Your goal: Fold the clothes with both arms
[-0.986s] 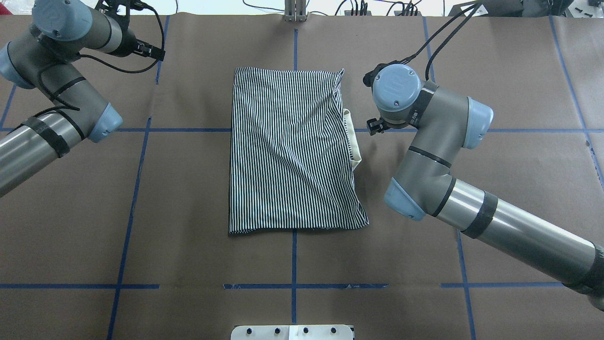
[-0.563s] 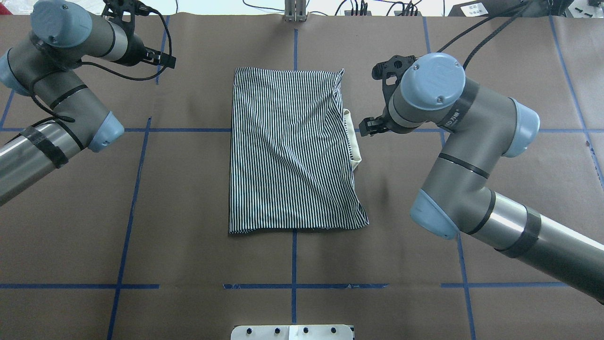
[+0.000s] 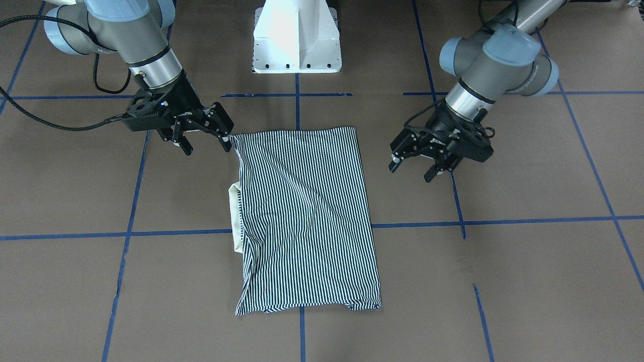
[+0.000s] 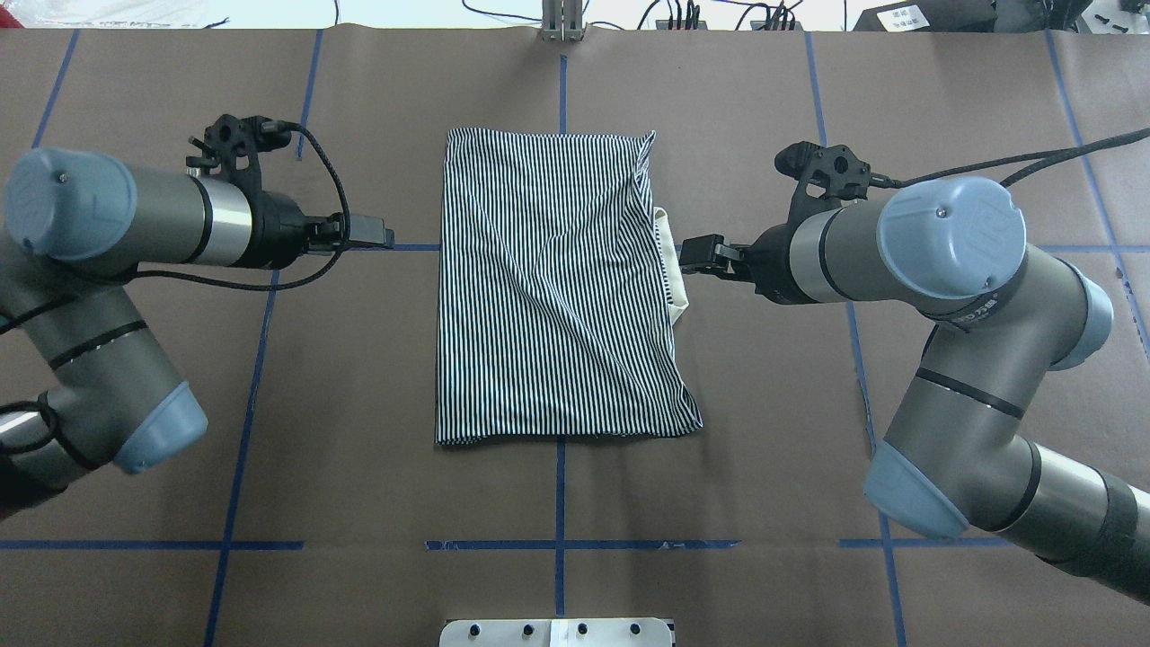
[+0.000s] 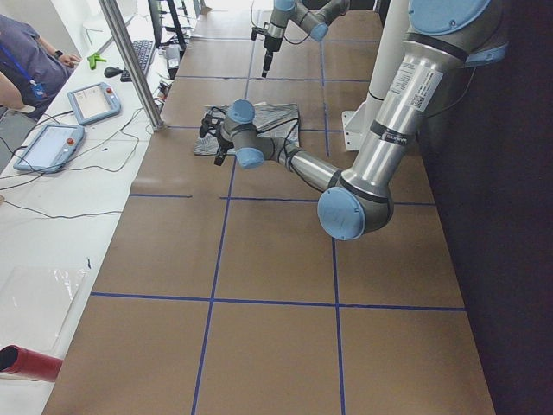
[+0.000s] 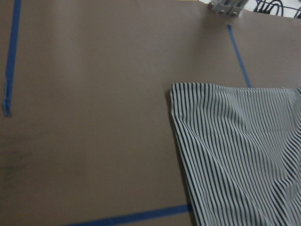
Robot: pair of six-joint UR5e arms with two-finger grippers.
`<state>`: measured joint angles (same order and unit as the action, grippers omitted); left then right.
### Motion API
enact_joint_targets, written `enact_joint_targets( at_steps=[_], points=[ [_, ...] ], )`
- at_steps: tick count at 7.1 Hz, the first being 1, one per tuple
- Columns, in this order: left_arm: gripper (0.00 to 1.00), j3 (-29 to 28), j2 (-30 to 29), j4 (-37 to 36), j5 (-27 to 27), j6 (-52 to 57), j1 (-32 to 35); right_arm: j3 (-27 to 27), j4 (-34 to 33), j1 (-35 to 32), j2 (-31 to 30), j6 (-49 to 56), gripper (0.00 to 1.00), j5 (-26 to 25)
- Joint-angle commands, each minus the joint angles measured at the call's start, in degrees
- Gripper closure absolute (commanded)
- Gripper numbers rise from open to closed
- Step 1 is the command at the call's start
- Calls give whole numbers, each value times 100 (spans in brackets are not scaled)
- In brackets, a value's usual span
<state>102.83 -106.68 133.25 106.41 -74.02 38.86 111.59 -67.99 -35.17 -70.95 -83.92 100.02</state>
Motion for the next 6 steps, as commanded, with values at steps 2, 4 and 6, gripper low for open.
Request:
enact_joint_targets(
  at_steps=[2, 4, 6],
  points=[
    [3, 475, 157, -656, -1566, -1988, -1737, 12, 155, 229, -50, -704, 0, -483],
    [35, 387, -333, -1717, -1791, -2326, -2057, 4, 155, 256, -50, -713, 0, -492],
    [39, 317, -485, -1926, -1782, -2327, -2145, 4, 155, 265, -50, -713, 0, -492]
  ],
)
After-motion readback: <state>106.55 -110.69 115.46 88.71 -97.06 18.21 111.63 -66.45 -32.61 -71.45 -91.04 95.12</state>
